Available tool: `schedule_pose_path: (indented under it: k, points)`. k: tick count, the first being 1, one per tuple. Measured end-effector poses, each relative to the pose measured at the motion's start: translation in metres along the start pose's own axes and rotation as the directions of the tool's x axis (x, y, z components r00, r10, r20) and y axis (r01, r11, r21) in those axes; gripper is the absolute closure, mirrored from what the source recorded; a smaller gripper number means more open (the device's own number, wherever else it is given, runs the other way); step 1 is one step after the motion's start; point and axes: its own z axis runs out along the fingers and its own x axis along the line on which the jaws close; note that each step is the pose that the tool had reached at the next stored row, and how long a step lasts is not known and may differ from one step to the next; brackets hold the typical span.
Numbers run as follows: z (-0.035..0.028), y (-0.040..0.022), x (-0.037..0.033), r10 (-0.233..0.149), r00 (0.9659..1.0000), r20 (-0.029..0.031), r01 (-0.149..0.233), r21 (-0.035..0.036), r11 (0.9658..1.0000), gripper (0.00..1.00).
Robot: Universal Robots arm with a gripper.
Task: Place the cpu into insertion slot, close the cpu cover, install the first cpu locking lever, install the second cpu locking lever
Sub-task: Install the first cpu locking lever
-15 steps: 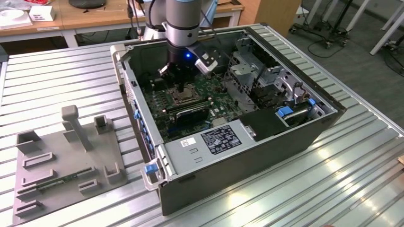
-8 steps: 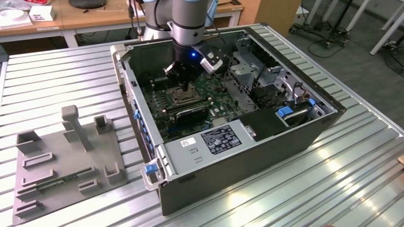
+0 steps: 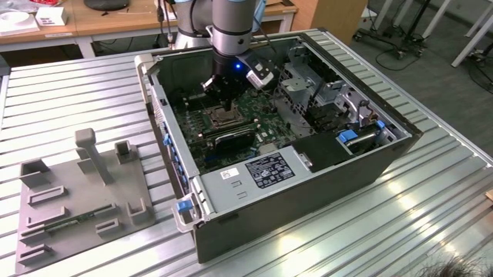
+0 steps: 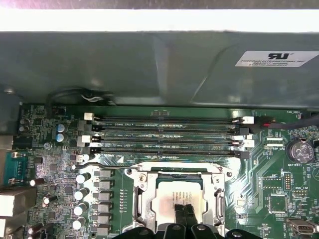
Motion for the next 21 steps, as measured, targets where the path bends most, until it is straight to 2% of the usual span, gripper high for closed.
schedule_pose_path:
  k: [2, 4, 16, 18, 21]
  points:
    - [0.0000, 0.0000, 0.0000, 0.000, 1.0000, 0.0001, 0.000, -0.0001, 1.0000, 0.90]
    - [-0.0047, 0.0003, -0.0001, 0.001, 1.0000, 0.0000, -0.001, 0.0000, 1.0000, 0.90]
    - [-0.0046, 0.0003, 0.0003, 0.003, 1.0000, 0.0003, -0.003, 0.0000, 1.0000, 0.90]
    - [-0.0047, 0.0003, 0.0036, 0.003, 1.0000, 0.0014, -0.003, 0.0001, 1.0000, 0.90]
    - [-0.0049, 0.0004, 0.0125, 0.002, 1.0000, 0.0055, -0.002, 0.0001, 1.0000, 0.90]
